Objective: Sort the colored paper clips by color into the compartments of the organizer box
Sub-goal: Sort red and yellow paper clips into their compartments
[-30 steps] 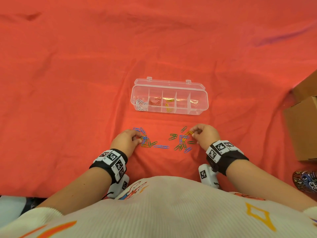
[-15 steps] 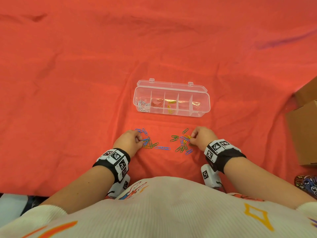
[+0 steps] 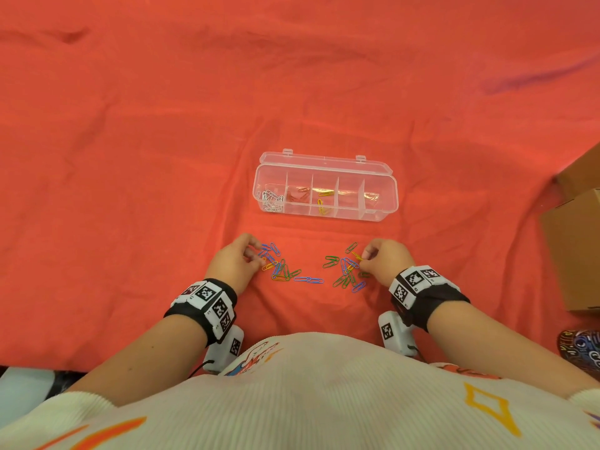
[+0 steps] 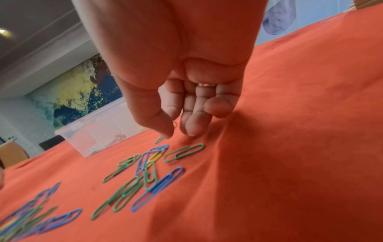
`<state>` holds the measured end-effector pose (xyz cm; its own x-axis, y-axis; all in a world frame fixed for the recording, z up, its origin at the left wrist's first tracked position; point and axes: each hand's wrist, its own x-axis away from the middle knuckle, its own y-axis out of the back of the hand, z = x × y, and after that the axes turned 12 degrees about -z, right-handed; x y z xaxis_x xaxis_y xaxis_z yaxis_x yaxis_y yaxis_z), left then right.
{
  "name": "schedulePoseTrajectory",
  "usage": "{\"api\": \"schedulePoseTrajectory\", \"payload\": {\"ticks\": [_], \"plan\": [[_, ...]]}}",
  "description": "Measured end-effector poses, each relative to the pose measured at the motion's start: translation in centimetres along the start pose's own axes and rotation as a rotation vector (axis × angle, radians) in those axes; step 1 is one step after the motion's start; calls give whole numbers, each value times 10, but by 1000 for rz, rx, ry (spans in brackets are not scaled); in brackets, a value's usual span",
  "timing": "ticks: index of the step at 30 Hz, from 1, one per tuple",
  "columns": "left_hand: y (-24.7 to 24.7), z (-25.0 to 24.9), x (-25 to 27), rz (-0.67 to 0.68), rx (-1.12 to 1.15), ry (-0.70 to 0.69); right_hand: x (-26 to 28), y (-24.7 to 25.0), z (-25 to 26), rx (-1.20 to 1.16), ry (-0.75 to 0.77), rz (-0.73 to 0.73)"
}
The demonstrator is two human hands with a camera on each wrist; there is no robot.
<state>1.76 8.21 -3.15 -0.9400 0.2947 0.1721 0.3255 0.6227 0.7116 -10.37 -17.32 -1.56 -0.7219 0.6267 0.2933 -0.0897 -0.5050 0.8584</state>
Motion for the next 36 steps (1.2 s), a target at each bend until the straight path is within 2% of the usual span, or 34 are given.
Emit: {"api": "schedulePoseTrajectory", "payload": {"ticks": [4, 10, 14, 18, 22, 26, 31, 36], "plan": [[-4, 2, 3, 117, -102, -34, 2, 2, 2, -89, -11, -34], [-11, -2, 4, 112, -215, -51, -3, 4, 11, -198, -11, -85], [-10, -7, 1, 159, -259, -30, -11, 16, 33, -221, 44, -122], [-8, -14, -1, 211, -346, -100, -23, 27, 60, -246, 93, -204], [-4, -18, -2, 253, -404, -135, -38, 30, 78, -230, 69, -254], [2, -23, -6, 287, -412, -162, -46, 28, 84, -193, 88, -217], [9, -41, -17, 186, -281, -184, -44, 34, 76, -216, 142, -169], [11, -83, -32, 86, -77, -252, -30, 30, 53, -203, 174, -95]]}}
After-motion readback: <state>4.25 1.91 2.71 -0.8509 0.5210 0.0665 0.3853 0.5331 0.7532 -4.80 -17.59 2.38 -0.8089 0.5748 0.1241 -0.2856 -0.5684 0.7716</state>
